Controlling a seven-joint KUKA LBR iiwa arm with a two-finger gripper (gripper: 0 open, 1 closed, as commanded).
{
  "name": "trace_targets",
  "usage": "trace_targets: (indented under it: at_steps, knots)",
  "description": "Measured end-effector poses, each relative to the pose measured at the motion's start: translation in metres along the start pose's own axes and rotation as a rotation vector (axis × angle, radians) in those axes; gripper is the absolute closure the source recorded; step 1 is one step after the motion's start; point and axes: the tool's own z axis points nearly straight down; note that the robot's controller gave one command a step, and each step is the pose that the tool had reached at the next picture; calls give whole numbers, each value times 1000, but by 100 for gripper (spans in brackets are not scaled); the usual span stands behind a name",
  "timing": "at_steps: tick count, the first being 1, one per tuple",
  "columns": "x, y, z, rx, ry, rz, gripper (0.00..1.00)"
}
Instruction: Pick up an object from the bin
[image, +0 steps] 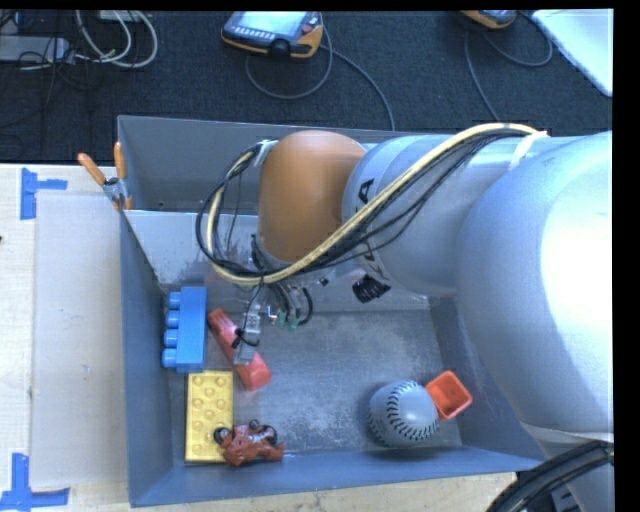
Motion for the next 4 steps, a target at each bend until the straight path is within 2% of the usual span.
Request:
trace_targets:
  at_steps: [1,2,3,4]
  knots:
    - [5,-2,-16,-1,-6,16,0]
    - [5,-9,31,-5,-7,111,0]
    - [8,-3,71,0,-4,115,100]
    - [8,-3,71,-1,-3,115,100]
